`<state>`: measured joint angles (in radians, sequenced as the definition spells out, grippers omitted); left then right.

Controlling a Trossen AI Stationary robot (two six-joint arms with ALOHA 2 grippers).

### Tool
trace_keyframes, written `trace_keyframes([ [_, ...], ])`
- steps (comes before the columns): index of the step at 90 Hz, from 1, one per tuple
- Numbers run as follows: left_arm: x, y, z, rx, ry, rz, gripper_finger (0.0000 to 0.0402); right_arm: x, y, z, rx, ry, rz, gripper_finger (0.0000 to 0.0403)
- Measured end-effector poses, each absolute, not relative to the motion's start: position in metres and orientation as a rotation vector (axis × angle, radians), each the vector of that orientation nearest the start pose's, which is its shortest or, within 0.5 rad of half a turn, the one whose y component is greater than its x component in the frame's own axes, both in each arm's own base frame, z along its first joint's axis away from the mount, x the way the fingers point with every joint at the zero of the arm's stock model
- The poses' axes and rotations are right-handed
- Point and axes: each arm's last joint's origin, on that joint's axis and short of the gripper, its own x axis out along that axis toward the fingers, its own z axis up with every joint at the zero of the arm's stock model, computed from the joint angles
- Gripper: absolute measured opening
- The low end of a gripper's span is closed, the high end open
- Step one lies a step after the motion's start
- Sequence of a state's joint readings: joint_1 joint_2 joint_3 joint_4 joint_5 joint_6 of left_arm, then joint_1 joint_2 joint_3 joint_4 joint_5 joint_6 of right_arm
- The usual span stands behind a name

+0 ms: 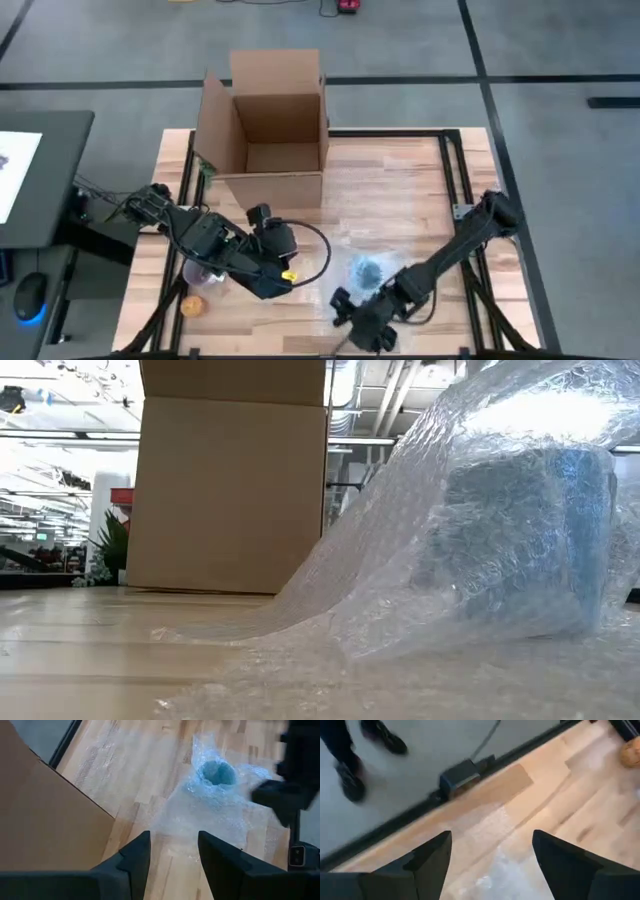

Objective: Wrap mug
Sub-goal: Wrap the blue mug with the bubble wrap

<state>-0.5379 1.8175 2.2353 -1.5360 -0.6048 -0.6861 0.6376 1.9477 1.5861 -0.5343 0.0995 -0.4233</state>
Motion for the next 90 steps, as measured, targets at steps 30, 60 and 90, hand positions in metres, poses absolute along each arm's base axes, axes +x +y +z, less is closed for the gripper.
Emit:
trace_keyframes([
  [30, 0.291, -0.145, 0.431, -0.003, 0.859, 0.372, 0.0146, 0.376, 0.267, 0.204, -0.922, 1.235, 0.505, 0.027],
  [60, 0.29, -0.145, 0.431, 0.019, 0.863, 0.361, 0.0146, 0.369, 0.267, 0.2, -0.777, 1.389, 0.301, 0.0127],
  [90, 0.291, -0.144, 0.432, 0.037, 0.854, 0.375, 0.0146, 0.34, 0.289, 0.208, -0.71, 1.451, 0.292, 0.0004],
])
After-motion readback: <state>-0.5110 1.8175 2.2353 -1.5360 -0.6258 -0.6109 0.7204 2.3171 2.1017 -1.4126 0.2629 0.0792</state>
